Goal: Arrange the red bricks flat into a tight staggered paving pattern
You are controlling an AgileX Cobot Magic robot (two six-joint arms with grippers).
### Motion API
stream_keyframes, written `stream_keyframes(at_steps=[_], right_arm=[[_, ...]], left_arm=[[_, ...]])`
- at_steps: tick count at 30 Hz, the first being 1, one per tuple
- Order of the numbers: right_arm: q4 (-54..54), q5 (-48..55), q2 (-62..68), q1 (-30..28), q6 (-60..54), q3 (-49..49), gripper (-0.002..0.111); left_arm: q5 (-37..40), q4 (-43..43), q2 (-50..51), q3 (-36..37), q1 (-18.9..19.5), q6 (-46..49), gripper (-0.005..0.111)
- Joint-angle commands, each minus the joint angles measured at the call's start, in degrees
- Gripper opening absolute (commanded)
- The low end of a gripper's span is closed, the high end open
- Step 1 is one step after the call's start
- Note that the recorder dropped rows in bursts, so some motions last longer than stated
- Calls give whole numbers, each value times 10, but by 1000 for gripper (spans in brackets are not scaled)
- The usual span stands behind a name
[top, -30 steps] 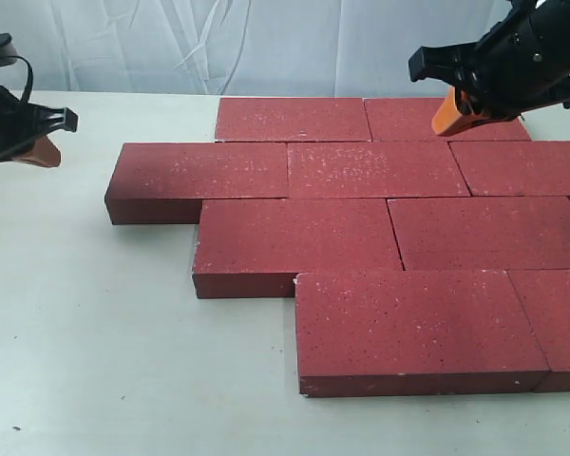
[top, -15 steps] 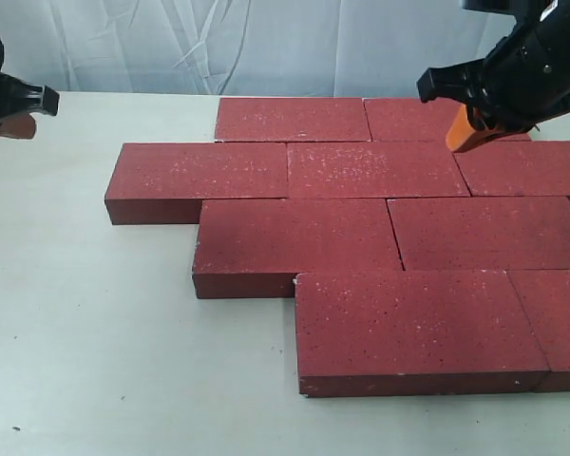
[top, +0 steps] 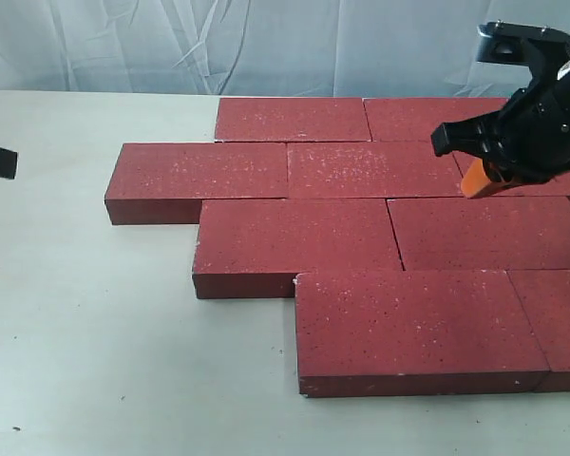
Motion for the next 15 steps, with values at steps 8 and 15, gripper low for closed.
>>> stream_keyframes(at_steps=[8,15], right_arm=[[-9,-52,-181,-4,2,114,-1],[-9,-65,-291,-4,10,180,-1]], left_arm=[[53,-5,-141,48,-3,-7,0],[135,0,-189,52,-3,-7,0]])
